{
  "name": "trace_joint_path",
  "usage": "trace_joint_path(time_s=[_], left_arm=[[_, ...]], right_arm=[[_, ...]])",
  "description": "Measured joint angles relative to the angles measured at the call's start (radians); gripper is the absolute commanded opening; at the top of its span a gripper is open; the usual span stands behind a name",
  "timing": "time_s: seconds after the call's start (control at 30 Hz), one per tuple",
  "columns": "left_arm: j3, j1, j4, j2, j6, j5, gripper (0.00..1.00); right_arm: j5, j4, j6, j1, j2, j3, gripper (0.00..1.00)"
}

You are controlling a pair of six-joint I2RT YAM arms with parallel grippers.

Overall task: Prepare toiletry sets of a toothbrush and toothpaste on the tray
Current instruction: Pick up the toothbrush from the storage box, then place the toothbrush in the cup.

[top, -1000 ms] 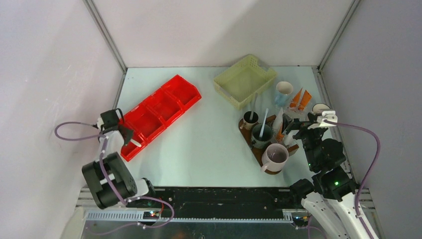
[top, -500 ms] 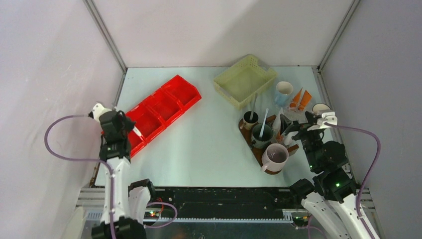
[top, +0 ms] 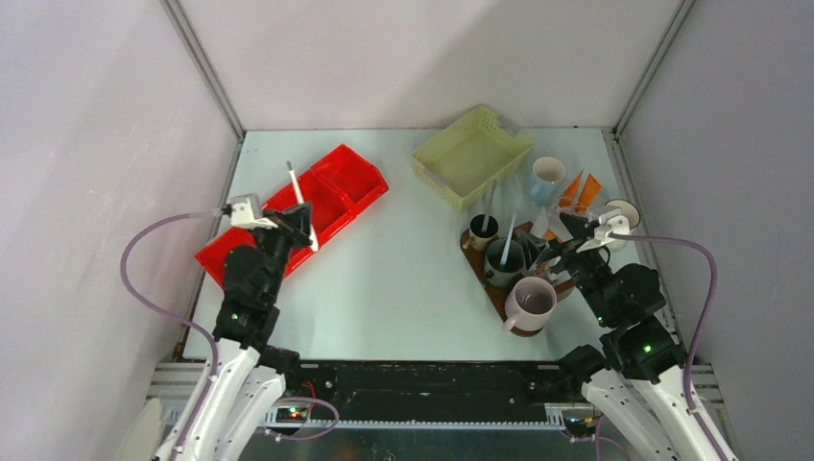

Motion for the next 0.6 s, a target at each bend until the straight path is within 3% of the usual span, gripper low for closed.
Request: trace_joint_path(time_s=[0.3, 0.6], left_arm=[[-0.036, -0.323, 0.349, 0.126, 0.097, 0.073, 0.00], [0.030, -0.573, 0.506, 0.352, 0.174, 0.159, 0.00]], right_arm=[[-0.237, 0.055, 0.039, 0.008, 0.043, 0.023, 0.89], [-0.364, 0.189, 0.150, 0.030, 0.104, 0.025, 0.87]])
